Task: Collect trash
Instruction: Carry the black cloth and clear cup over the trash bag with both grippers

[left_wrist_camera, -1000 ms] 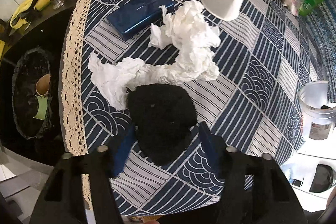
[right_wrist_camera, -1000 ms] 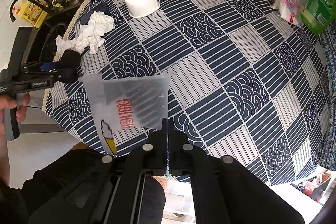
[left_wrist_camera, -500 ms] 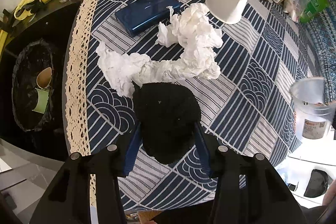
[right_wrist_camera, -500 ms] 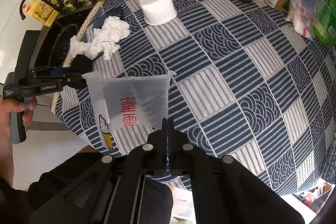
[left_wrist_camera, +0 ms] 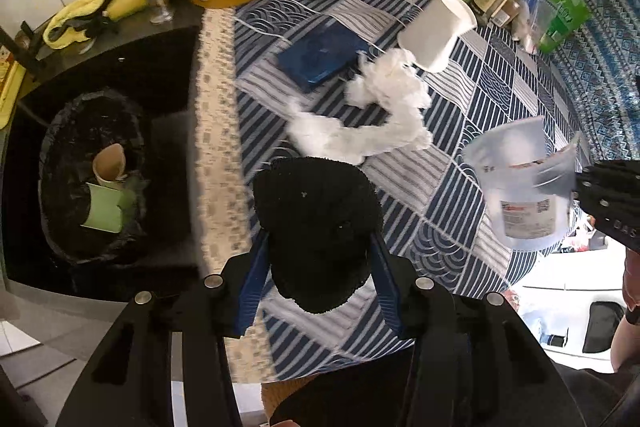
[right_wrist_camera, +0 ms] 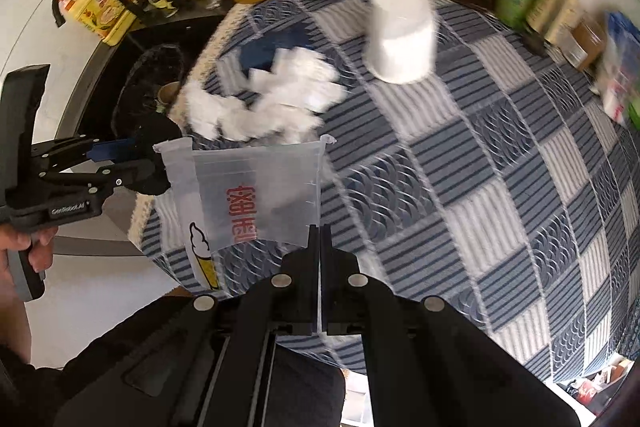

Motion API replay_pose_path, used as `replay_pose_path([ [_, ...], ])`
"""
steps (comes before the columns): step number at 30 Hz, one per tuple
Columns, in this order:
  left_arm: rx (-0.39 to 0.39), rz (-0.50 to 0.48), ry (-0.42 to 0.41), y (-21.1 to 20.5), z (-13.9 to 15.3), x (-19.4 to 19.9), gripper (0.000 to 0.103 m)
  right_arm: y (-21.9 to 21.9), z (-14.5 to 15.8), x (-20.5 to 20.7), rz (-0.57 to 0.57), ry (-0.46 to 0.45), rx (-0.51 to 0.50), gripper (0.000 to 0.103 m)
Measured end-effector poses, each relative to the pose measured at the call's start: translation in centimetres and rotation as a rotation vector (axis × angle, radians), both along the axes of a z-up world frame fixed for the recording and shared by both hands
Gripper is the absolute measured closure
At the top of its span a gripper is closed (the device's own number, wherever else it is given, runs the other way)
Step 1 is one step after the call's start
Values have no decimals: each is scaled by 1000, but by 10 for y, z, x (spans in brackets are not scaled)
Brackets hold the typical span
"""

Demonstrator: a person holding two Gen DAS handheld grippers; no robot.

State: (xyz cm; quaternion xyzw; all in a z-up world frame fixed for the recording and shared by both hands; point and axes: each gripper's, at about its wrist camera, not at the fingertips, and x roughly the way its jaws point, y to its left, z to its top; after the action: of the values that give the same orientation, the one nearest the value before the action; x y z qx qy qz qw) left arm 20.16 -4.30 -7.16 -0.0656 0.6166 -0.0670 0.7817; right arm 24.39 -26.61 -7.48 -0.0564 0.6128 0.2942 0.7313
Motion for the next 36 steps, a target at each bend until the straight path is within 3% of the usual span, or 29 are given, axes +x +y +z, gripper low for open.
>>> replay_pose_path([
  [12, -9, 62, -46, 119, 17, -19, 56, 139, 17, 6, 85, -12, 28, 102],
  [23, -17, 142, -2, 225, -2, -22, 56, 271, 0, 20, 153, 40, 19, 102],
  [36, -57, 174, 35, 289, -31, 2, 56, 362, -25, 56, 194, 90, -47, 102],
])
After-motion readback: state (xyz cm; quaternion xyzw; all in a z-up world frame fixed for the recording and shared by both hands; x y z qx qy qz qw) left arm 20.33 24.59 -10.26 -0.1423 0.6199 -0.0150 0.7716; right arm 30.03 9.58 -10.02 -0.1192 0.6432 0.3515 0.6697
